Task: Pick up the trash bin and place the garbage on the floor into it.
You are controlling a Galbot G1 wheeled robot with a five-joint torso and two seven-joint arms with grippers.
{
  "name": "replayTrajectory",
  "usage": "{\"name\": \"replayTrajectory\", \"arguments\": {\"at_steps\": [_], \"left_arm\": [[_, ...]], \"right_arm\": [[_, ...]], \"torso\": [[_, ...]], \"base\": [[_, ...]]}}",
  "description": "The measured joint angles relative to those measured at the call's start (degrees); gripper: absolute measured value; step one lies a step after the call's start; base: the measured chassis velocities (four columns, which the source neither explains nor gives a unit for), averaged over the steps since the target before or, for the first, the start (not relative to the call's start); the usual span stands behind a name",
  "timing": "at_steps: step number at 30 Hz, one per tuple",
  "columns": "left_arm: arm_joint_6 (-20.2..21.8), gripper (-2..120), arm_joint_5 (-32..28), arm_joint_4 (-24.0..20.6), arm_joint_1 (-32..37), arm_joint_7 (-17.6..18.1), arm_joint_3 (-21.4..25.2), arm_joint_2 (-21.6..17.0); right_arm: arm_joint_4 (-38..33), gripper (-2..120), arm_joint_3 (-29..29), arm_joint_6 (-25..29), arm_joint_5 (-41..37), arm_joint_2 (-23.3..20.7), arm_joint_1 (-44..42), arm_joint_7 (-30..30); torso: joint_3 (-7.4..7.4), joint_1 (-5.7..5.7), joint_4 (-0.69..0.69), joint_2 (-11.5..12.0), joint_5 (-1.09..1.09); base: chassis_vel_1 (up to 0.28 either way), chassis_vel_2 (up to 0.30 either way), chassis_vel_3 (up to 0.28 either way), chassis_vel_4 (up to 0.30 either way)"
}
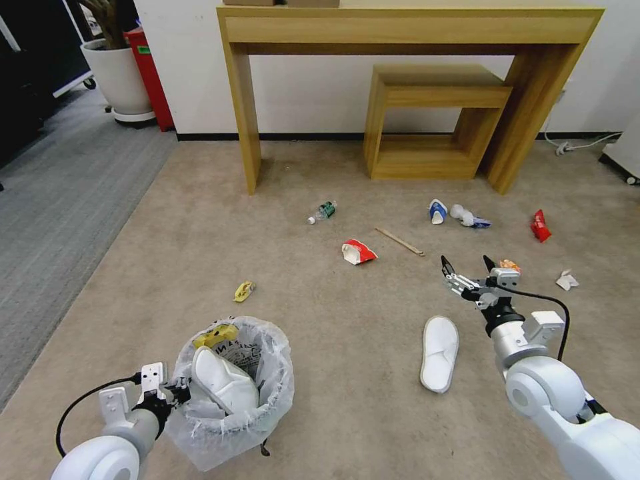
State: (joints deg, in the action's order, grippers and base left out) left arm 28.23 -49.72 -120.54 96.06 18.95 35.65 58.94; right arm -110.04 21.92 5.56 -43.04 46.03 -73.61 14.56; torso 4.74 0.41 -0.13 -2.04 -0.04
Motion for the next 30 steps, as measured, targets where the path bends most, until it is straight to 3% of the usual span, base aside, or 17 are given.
{"name": "replayTrajectory", "arguments": {"at_steps": [30], "left_arm": [[-1.13, 0, 0.50, -0.31, 0.40, -0.02, -0.14, -0.24]], "right_arm": [[-0.24, 96, 0.70, 1.07, 1.95, 0.68, -0.73, 0.51]], "torso": [[0.00, 0.00, -0.01, 0.00, 0.00]], "base": [[0.000, 0.000, 0.000, 0.000]]}}
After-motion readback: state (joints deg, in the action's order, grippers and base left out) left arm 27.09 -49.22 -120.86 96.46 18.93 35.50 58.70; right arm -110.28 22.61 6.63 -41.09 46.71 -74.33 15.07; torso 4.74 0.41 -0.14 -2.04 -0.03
